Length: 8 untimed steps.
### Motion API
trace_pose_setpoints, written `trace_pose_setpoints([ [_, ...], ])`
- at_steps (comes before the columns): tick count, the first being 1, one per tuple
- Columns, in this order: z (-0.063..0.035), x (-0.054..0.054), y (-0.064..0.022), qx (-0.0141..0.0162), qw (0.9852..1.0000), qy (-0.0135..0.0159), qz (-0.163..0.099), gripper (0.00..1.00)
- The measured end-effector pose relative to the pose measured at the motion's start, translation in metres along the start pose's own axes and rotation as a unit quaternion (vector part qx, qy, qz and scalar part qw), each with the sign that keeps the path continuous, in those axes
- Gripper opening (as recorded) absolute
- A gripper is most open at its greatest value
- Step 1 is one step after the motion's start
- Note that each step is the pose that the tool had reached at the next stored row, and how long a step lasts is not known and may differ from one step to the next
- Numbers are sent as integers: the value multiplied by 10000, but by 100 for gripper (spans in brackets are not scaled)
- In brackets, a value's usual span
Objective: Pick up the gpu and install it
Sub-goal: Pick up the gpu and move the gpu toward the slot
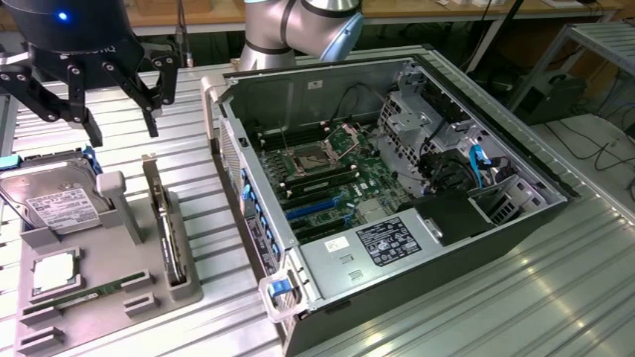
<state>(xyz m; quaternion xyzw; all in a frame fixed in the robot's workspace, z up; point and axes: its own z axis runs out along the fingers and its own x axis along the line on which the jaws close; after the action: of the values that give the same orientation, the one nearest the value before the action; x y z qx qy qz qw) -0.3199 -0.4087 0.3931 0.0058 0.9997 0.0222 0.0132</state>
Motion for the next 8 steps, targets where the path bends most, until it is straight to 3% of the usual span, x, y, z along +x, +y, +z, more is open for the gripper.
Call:
trace_pose_setpoints([
  [8, 10, -1, -86, 4, 10000, 0, -15, 60],
])
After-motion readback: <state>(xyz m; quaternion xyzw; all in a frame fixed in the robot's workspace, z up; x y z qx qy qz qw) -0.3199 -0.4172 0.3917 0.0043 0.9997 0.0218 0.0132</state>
